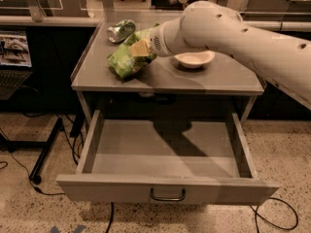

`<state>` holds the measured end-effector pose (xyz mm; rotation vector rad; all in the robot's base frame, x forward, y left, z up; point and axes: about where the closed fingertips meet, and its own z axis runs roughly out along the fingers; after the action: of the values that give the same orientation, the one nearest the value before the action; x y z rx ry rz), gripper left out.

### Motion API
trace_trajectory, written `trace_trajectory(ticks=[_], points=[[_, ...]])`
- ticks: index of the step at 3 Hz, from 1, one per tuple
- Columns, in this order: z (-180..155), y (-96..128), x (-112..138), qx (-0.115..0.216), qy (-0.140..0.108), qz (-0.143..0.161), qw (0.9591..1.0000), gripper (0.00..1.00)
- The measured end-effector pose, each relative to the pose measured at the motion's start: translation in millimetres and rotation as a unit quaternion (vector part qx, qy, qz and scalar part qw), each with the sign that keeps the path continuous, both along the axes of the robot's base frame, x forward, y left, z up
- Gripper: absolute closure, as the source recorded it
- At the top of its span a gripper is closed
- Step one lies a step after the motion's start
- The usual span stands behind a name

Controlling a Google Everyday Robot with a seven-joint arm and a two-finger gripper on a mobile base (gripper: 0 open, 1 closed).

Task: Pick green rice chip bag from top drawer and place on counter

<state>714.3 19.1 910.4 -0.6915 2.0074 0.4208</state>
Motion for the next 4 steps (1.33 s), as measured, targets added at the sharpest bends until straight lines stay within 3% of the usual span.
trace_trajectory(ticks=[2,3,4], points=[[7,1,-2,-0.002,-0.012,-0.001,0.9999,0.00],[45,-3,-7,-0.014,-0.059,-0.002,0.9982,0.00],[80,-12,-17,-0.012,-0.111,-0.019,0.9936,0.00]])
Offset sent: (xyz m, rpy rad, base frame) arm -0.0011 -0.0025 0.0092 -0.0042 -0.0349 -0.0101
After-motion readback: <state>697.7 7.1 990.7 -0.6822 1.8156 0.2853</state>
